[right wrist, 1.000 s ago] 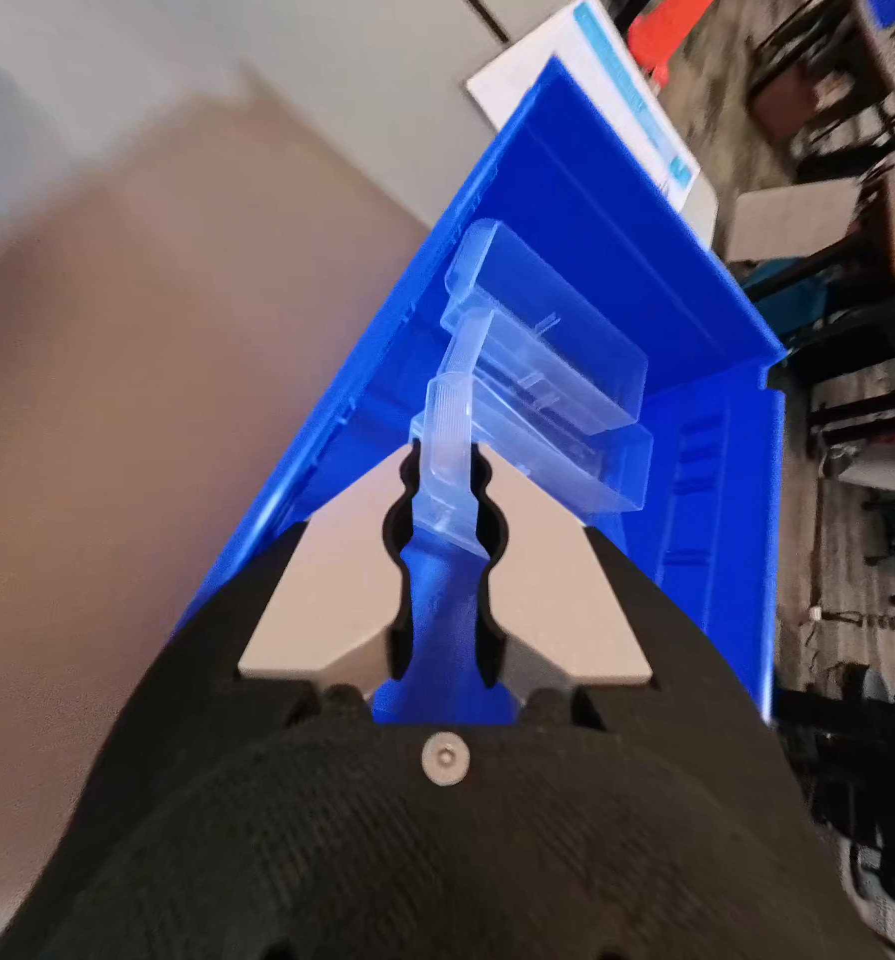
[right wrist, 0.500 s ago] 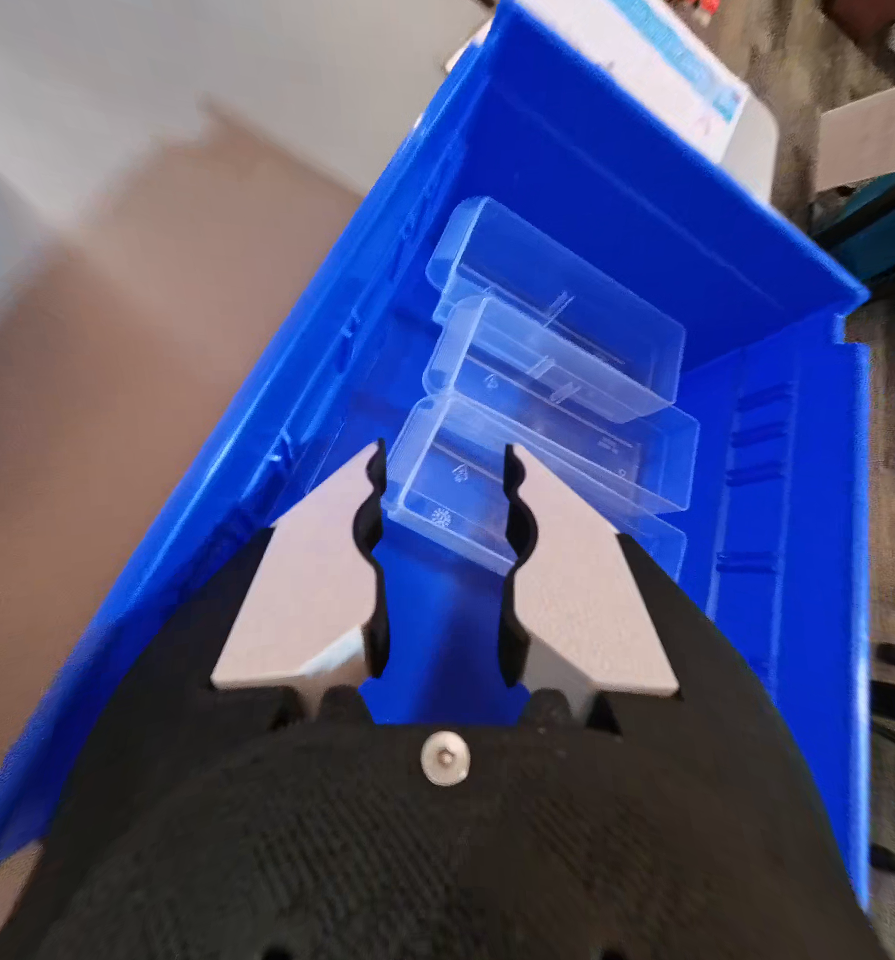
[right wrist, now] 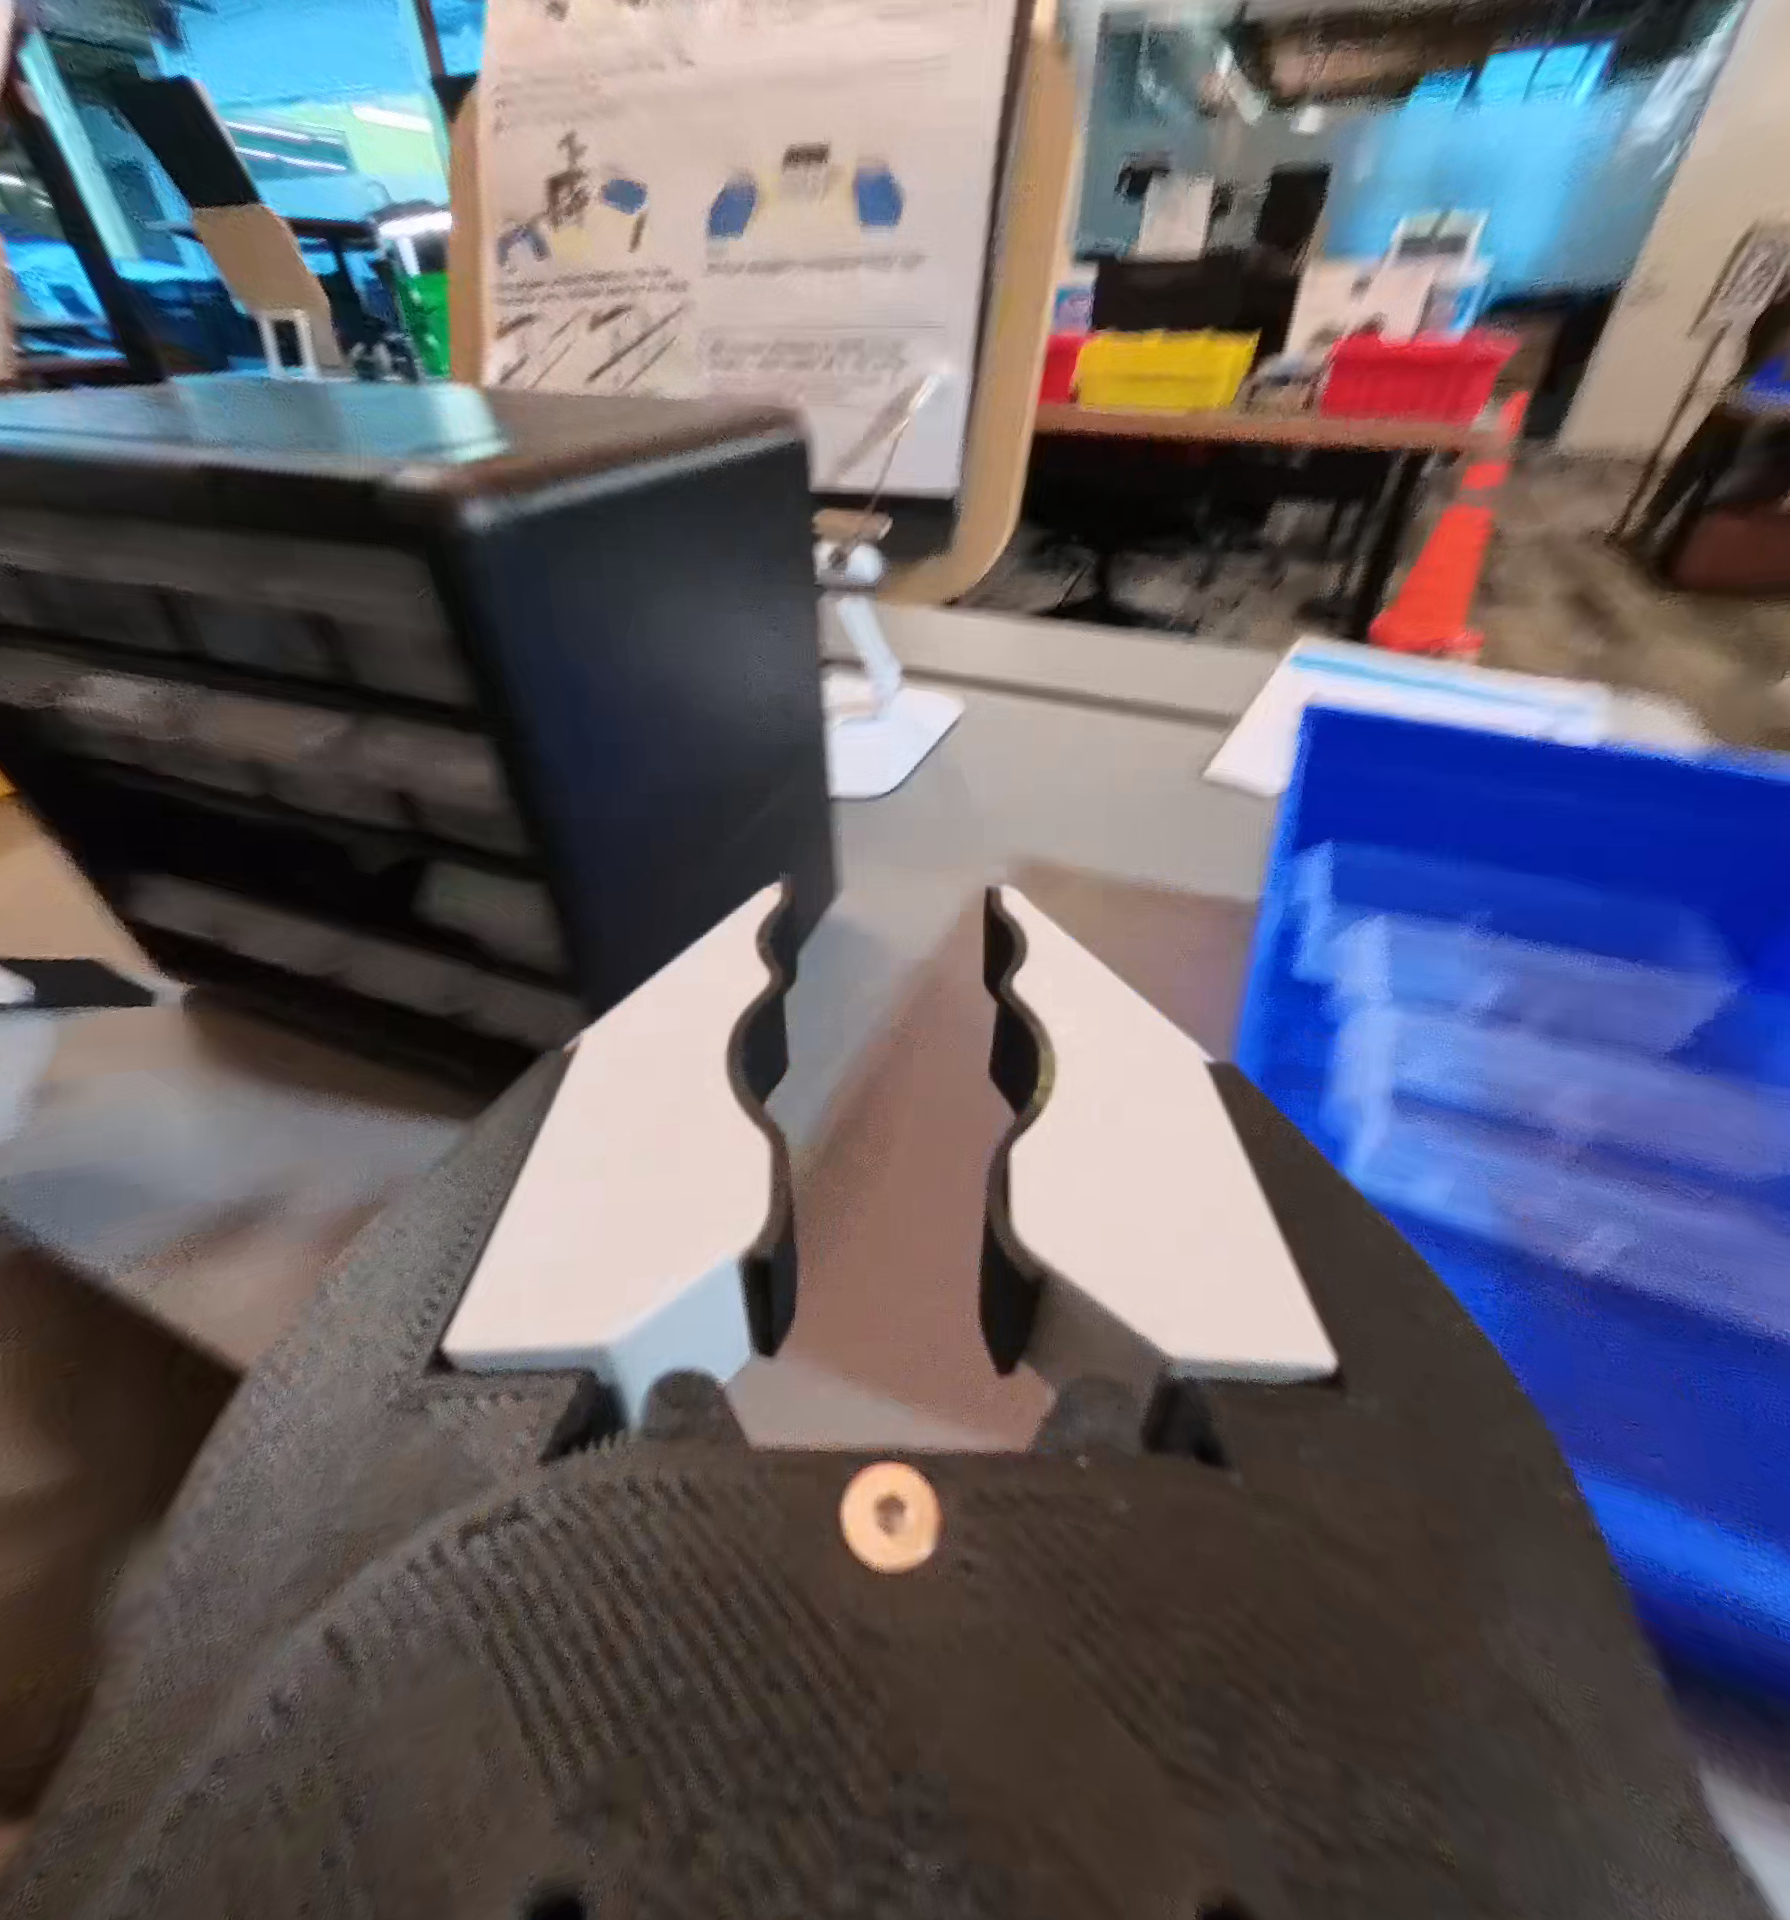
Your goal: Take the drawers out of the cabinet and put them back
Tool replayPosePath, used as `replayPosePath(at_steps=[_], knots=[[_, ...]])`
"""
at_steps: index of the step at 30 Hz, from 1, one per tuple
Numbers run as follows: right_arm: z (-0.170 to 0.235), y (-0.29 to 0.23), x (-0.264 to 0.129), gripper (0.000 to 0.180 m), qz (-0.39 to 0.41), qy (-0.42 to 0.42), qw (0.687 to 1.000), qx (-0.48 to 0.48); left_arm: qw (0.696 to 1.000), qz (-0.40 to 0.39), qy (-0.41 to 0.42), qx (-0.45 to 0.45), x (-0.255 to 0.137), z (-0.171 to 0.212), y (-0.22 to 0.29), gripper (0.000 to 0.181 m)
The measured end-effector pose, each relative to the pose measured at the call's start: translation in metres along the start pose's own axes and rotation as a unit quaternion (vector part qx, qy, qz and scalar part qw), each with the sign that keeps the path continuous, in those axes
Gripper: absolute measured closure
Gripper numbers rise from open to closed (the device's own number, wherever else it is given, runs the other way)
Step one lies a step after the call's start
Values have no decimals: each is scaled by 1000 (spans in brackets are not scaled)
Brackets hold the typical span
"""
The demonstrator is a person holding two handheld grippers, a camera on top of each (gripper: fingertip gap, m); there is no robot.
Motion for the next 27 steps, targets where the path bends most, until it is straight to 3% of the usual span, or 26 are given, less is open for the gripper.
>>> replayPosePath(at_steps=[7,14,17,19,27], knots=[[73,-67,-22,150,-49,-103,988,109,999,-22,-11,38,10,14,13,144],[67,-60,-33,149,-82,-69,983,152,997,-11,-37,63,48,25,18,142],[68,-54,-35,150,-87,-71,977,184,995,23,37,95,65,7,32,141],[67,-48,-38,150,-81,-68,977,185,993,20,85,81,73,-4,29,143],[59,-40,-45,152,-72,-65,986,139,993,22,113,-11,106,-12,14,145]])
Point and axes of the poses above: each gripper's, where its closed fingertips meet, x out along the fingers, z out of its underside, y = z × x across the jaws, the point moved 1 cm from there along -x, back along the fingers
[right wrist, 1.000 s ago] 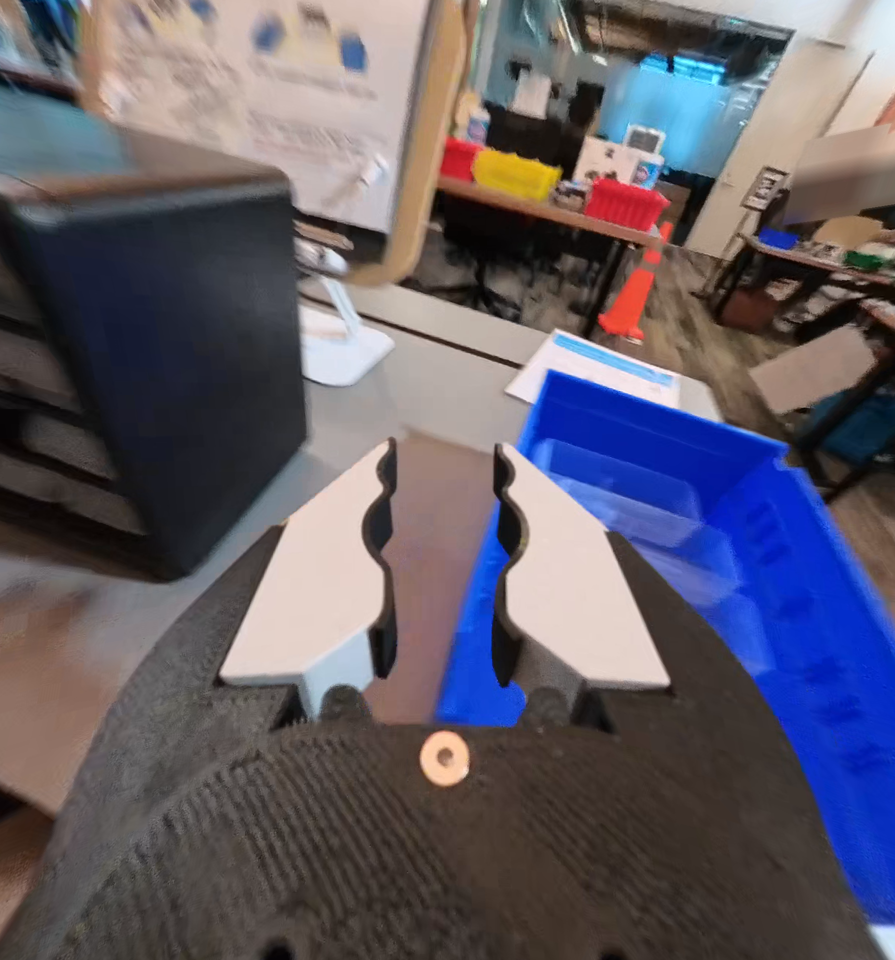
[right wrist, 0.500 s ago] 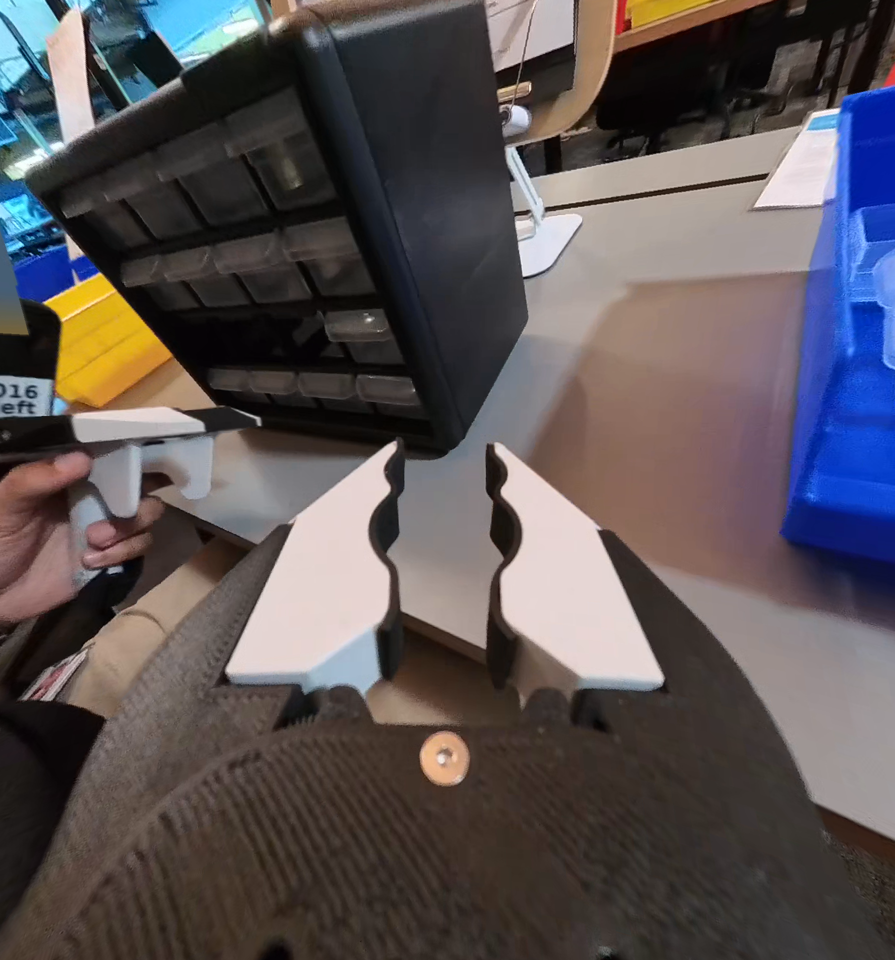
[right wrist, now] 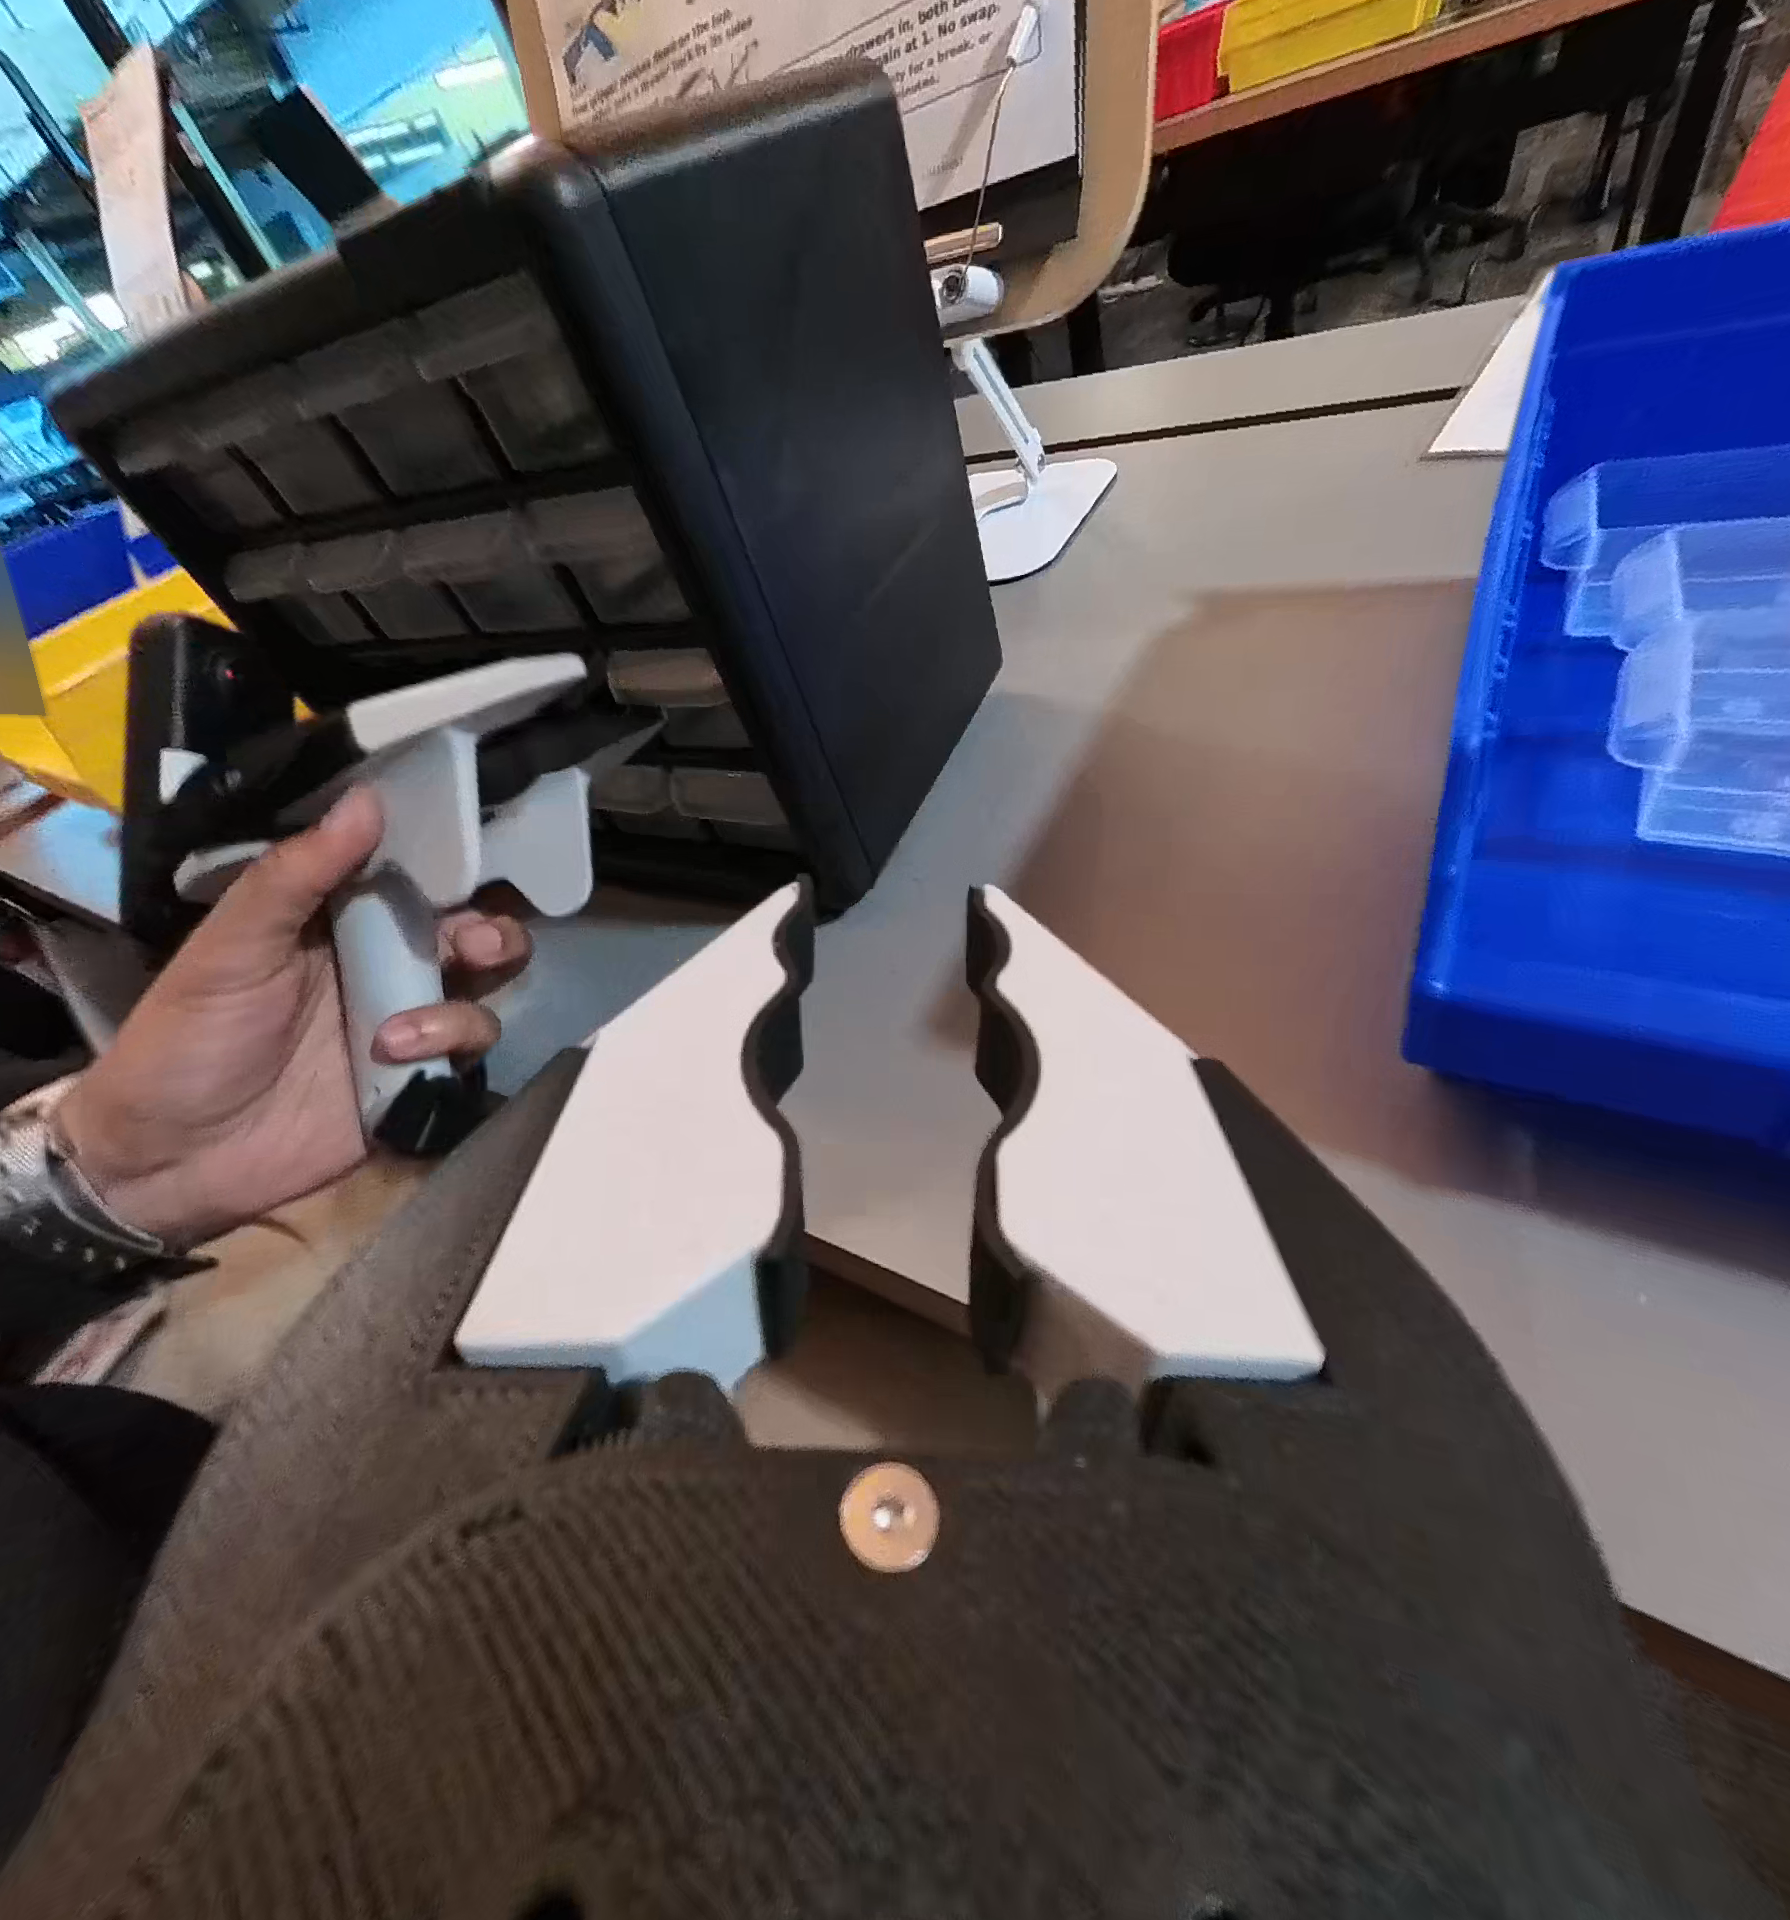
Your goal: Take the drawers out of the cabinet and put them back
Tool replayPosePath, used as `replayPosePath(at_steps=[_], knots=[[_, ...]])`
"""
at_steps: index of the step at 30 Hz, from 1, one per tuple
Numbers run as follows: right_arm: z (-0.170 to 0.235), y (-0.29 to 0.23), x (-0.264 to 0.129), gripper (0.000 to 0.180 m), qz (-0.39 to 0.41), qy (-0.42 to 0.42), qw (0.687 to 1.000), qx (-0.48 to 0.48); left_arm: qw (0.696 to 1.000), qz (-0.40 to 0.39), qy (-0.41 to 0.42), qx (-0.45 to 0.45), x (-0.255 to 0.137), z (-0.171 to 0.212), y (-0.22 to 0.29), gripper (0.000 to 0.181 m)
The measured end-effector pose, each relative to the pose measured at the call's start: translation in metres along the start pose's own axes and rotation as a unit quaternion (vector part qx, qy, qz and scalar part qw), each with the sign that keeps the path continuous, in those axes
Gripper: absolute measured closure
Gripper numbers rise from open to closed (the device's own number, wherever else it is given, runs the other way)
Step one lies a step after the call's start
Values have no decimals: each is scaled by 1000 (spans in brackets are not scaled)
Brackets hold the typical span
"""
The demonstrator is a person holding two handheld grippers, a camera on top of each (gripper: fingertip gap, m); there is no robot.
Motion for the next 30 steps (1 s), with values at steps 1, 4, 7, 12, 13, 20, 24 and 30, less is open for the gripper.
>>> replayPosePath(at_steps=[1,4,7,12,13,20,24,30], knots=[[0,0,0,152,5,-4,1000,-13,1000,-2,0,-7,1,-2,-2,148],[1,-1,1,154,12,-12,999,-43,999,-8,-8,-37,2,-3,-12,168],[4,-3,3,154,7,-18,999,-42,998,-10,-10,-61,1,-3,-18,181],[12,1,6,155,9,-34,999,-26,997,8,-10,-72,0,-4,-14,171],[12,1,6,155,9,-33,999,-23,997,7,-11,-77,0,-4,-15,171],[13,-3,8,156,1,-37,999,-27,991,-12,1,-131,-3,-13,-24,169],[14,-5,8,156,-6,-38,999,-27,993,-14,-3,-116,-2,-12,-21,174],[13,-8,8,156,-6,-37,998,-42,992,-4,-10,-125,-9,-4,-13,175]])
Point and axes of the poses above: each gripper's, where its closed fingertips meet, x out along the fingers, z out of its underside, y = z × x across the jaws, the point moved 1 cm from there along -x, back along the fingers
